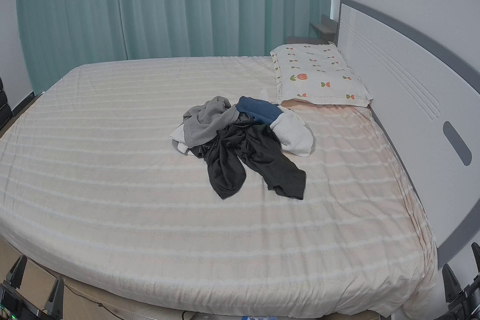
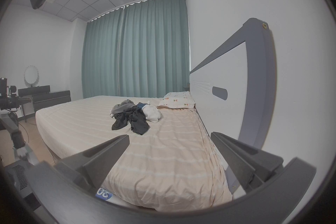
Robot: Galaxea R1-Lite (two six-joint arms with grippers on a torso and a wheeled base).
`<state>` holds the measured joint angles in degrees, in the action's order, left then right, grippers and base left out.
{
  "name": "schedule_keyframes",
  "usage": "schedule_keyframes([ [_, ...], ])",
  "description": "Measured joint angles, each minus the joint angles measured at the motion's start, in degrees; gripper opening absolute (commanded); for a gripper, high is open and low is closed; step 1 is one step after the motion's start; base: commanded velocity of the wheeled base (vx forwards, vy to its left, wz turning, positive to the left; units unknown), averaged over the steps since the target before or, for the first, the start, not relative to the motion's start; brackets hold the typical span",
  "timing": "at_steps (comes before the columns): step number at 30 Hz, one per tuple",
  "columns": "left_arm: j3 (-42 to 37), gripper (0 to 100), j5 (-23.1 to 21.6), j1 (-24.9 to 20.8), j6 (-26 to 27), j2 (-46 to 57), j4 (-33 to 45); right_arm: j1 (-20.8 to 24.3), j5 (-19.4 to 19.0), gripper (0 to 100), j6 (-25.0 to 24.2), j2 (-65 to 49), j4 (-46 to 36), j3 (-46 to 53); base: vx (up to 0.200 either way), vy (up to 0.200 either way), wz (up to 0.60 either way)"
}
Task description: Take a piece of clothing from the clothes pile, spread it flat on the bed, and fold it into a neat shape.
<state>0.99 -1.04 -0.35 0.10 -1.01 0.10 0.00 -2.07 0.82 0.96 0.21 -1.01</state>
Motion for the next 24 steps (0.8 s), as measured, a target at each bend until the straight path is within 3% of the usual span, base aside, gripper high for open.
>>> schedule_keyframes([
  [9,0.0,100,0.0,0.0,0.1,0.0,0.0,1.2,-2.4,100,-1.2,3.8,1.2,-8.8,0.000,0.000,0.00],
  [15,0.0,100,0.0,-0.1,0.1,0.0,0.0,2.4,-4.2,100,-0.1,15.9,2.5,-12.7,0.000,0.000,0.00],
  [24,0.0,100,0.0,-0.1,0.1,0.0,0.0,7.0,-4.6,100,-0.4,39.7,13.4,-14.9,0.000,0.000,0.00],
])
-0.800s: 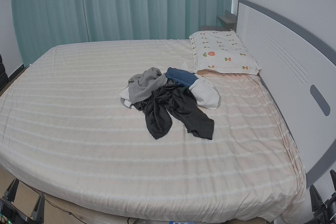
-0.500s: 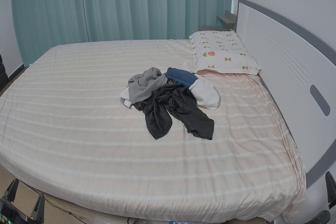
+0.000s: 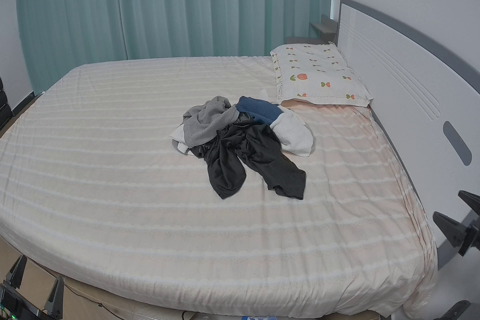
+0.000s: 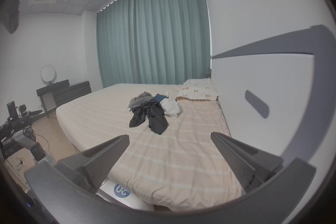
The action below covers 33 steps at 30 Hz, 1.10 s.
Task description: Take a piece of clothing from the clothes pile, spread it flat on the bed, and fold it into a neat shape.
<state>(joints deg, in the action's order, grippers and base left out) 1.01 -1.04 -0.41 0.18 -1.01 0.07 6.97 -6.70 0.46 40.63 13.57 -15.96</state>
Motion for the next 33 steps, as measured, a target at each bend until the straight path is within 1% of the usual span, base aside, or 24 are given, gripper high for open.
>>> schedule_keyframes([
  [7,0.0,100,0.0,0.0,0.0,0.0,0.0,4.2,1.8,100,-2.5,20.2,9.6,-4.7,0.000,0.000,0.00],
  [15,0.0,100,0.0,0.0,0.1,0.0,0.0,7.6,5.3,100,-6.9,43.6,17.1,-15.9,0.000,0.000,0.00],
  [22,0.0,100,0.0,0.0,0.1,0.0,0.0,9.3,8.9,100,-12.8,63.4,21.6,-28.0,0.000,0.000,0.00],
  [25,0.0,100,0.0,0.0,0.1,0.0,0.0,9.9,10.8,100,-16.4,72.5,23.2,-34.3,0.000,0.000,0.00],
  [30,0.0,100,0.0,0.0,0.1,0.0,0.0,10.6,14.1,100,-21.6,85.0,24.6,-45.4,0.000,0.000,0.00],
  [33,0.0,100,0.0,0.0,0.1,0.0,0.0,11.3,15.7,100,-24.5,90.8,24.4,-50.4,0.000,0.000,0.00],
])
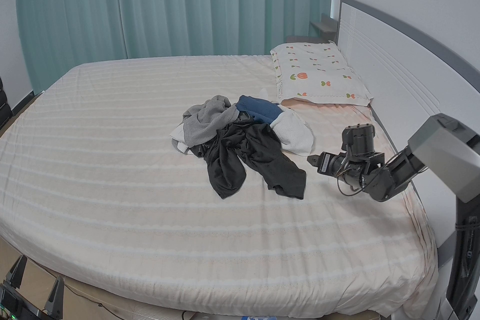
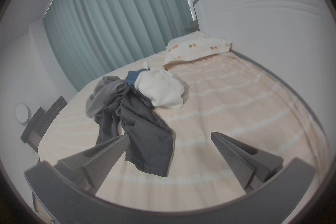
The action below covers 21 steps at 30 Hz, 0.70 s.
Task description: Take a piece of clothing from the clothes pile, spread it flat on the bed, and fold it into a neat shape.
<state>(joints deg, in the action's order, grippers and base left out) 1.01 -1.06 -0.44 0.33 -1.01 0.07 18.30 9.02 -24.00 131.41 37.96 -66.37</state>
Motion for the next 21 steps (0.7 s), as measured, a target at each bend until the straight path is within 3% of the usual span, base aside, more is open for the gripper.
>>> schedule_keyframes([
  [10,0.0,100,0.0,0.0,-0.1,0.0,0.0,3.5,3.6,100,-4.0,11.8,-2.2,-10.9,0.000,0.000,0.00],
  [21,0.0,100,0.1,0.0,-0.1,0.0,-0.1,5.2,4.2,100,-4.9,17.4,-3.0,-17.2,0.000,0.000,0.00],
])
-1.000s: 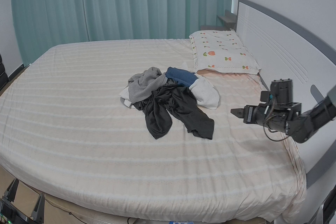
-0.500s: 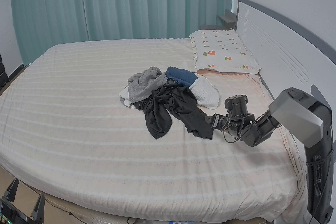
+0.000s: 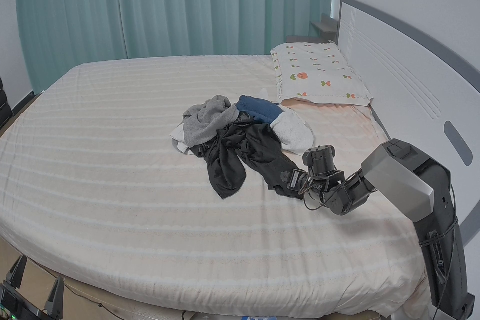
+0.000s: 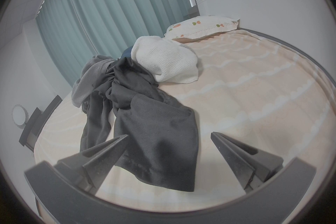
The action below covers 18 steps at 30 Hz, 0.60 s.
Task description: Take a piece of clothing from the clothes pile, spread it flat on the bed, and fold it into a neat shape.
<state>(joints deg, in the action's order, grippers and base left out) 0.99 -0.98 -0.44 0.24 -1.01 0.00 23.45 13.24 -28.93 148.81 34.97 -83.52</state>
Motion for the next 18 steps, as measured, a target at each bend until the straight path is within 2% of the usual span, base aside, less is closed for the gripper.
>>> schedule_keyframes([
  [13,0.0,100,0.0,0.0,0.0,0.0,0.1,2.2,0.1,100,-0.1,4.3,-0.9,-5.9,0.000,0.000,0.00],
  [14,0.0,100,0.0,0.0,0.0,0.0,0.1,2.5,0.1,0,-0.1,4.7,-1.0,-6.3,0.000,0.000,0.00],
  [18,0.0,100,0.0,0.0,0.0,0.0,0.1,3.1,0.1,0,-0.1,5.8,-0.5,-7.1,0.000,0.000,0.00],
])
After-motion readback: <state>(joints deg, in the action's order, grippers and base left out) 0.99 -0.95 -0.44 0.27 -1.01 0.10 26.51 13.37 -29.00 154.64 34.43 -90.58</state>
